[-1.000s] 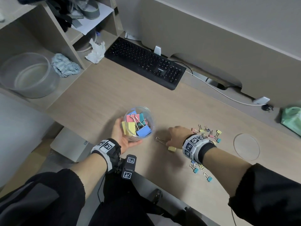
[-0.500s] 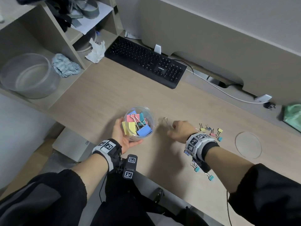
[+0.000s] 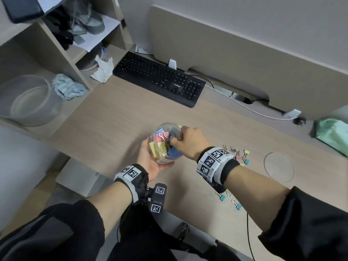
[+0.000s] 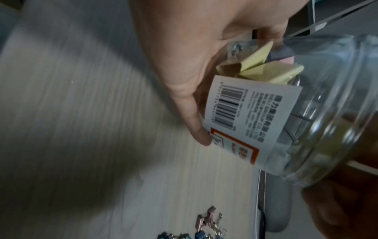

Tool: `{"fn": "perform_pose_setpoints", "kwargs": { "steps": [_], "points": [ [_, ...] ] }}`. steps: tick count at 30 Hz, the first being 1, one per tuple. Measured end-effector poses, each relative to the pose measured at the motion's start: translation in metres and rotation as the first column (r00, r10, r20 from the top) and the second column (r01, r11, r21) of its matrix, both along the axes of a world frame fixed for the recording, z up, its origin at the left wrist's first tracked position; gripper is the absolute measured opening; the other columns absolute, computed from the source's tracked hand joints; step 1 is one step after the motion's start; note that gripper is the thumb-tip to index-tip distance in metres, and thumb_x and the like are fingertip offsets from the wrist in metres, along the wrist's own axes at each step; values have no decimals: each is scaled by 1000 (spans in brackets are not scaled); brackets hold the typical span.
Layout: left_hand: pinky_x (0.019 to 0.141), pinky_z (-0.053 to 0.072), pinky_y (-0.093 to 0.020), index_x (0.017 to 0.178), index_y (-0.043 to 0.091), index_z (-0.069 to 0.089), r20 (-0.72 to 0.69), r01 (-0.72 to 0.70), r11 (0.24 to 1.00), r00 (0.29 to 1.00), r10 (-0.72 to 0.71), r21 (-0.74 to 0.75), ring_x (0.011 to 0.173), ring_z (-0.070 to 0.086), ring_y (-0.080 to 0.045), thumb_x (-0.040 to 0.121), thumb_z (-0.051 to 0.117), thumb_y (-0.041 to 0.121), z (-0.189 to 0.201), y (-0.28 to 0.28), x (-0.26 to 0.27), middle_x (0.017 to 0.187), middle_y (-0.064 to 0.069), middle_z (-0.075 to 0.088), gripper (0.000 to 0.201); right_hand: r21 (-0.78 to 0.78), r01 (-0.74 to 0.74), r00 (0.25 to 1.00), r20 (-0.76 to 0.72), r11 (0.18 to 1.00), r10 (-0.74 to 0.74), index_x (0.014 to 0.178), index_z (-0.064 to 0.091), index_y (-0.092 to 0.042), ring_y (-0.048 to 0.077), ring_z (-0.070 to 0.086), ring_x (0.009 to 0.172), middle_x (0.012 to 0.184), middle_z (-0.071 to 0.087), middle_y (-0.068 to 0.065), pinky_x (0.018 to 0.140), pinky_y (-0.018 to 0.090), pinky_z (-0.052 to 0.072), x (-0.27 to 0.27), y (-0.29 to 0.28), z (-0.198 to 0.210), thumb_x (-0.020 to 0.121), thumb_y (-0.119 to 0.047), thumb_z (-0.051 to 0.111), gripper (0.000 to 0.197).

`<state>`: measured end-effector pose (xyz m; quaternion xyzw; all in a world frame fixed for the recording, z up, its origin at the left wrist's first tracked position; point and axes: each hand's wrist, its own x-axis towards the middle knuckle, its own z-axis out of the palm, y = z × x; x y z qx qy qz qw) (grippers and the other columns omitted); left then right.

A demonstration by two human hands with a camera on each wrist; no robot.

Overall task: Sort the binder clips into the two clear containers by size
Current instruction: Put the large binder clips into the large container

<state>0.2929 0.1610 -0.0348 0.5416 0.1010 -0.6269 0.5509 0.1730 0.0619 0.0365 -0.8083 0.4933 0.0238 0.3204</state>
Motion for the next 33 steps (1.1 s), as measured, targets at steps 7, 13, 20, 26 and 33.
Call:
{"fn": "perform_pose_setpoints", "kwargs": {
  "steps": [7, 13, 20, 26, 33],
  "points": [
    [96, 53, -57, 115, 17, 71, -6, 13, 1000, 1000, -13, 11, 102, 72, -38, 102, 38, 59, -4, -6, -3, 106, -18, 78, 56, -11, -77, 988, -134, 997, 75, 107, 56, -13, 35, 60, 91, 101, 64, 15, 67, 33, 42, -1, 0, 0, 82, -63, 58, 57],
    [93, 55, -55, 115, 16, 72, -4, 66, 997, 998, -65, 27, 101, 71, -38, 101, 38, 57, -7, -10, 2, 112, -20, 76, 55, -7, -88, 989, -123, 996, 86, 107, 52, -13, 37, 59, 93, 104, 63, 16, 68, 34, 42, -7, -2, 2, 83, -54, 59, 48],
    [94, 55, -62, 125, 19, 71, 7, 140, 984, 990, -141, 110, 111, 70, -41, 96, 44, 62, -9, -13, 17, 122, -19, 75, 58, -30, -223, 974, 37, 974, 224, 87, 48, -12, 34, 55, 84, 91, 56, 10, 67, 38, 46, -14, -16, 7, 75, -17, 65, 21],
    [98, 53, -59, 124, 20, 70, -21, 243, 966, 970, -242, 87, 114, 69, -40, 100, 33, 65, -1, -19, 16, 118, -19, 76, 64, -181, -468, 884, -82, 865, 461, 109, 56, 0, 35, 49, 102, 134, 44, 16, 83, 40, 43, -15, -16, -1, 81, -11, 62, 31],
    [87, 59, -55, 128, 20, 70, 0, 284, 951, 958, -286, 125, 112, 71, -39, 98, 38, 63, -4, -28, 10, 119, -18, 76, 61, -304, -536, 843, -249, 788, 477, 103, 65, -11, 28, 46, 106, 117, 55, 1, 71, 34, 32, -28, -23, -13, 80, -12, 56, 24]
  ]
}}
